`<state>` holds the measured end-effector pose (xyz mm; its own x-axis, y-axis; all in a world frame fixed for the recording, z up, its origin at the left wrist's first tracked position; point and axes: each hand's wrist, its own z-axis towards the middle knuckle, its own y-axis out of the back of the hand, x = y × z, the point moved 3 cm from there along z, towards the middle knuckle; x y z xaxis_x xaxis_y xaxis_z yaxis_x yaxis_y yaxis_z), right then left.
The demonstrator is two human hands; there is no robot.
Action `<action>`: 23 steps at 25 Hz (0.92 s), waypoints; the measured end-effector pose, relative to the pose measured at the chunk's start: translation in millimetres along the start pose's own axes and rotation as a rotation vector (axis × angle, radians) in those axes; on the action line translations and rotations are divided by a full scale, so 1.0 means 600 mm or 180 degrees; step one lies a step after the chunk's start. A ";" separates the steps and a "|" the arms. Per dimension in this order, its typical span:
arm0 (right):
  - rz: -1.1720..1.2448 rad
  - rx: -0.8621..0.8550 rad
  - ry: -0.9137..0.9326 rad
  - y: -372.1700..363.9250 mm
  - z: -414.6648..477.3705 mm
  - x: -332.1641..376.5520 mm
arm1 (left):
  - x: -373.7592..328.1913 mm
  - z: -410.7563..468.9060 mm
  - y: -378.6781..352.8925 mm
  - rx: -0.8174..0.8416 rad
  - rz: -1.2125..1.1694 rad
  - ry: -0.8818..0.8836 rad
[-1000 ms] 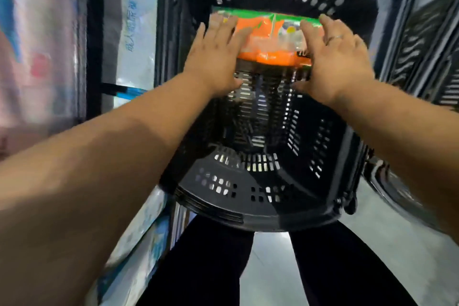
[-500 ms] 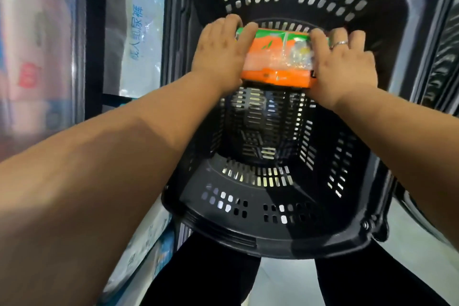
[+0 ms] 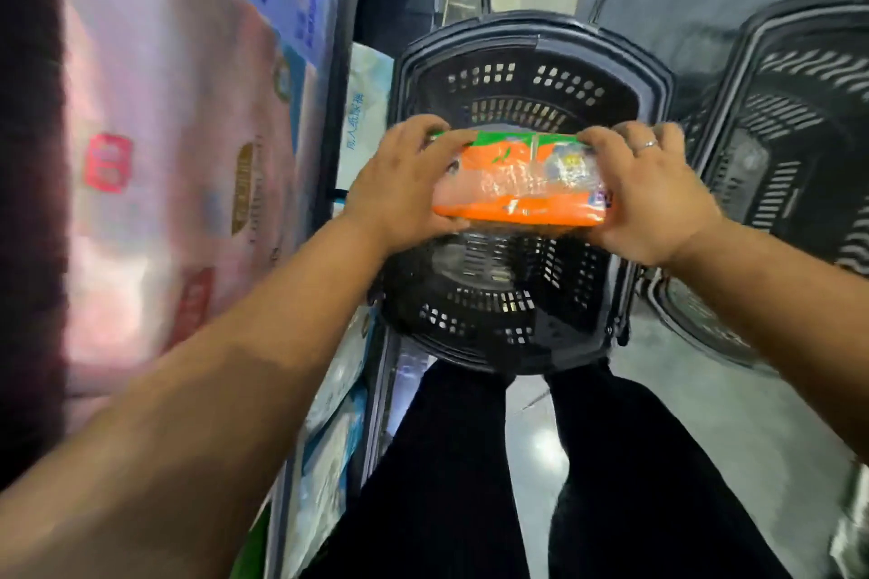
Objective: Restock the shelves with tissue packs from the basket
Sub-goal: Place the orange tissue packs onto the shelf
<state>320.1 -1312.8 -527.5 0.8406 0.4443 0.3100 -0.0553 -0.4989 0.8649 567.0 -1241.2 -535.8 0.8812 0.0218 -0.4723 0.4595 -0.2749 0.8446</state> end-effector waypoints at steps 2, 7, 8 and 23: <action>0.0056 0.0077 0.0032 0.060 -0.058 0.023 | -0.039 -0.054 0.056 -0.0081 -0.0459 0.0017; 0.0285 0.0167 0.0402 0.221 -0.200 0.069 | -0.174 -0.190 0.183 -0.0251 -0.1265 0.0327; 0.0365 0.0240 0.0469 0.251 -0.224 0.079 | -0.199 -0.217 0.208 -0.0294 -0.1373 0.0403; 0.1251 0.0018 0.1718 0.439 -0.348 0.112 | -0.450 -0.456 0.292 -0.2553 -0.3229 0.1745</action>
<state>249.1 -1258.9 -196.5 0.3707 0.5379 0.7571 -0.2986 -0.7029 0.6456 440.2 -1032.5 -191.4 -0.0225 0.2956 -0.9550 0.6870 0.6986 0.2000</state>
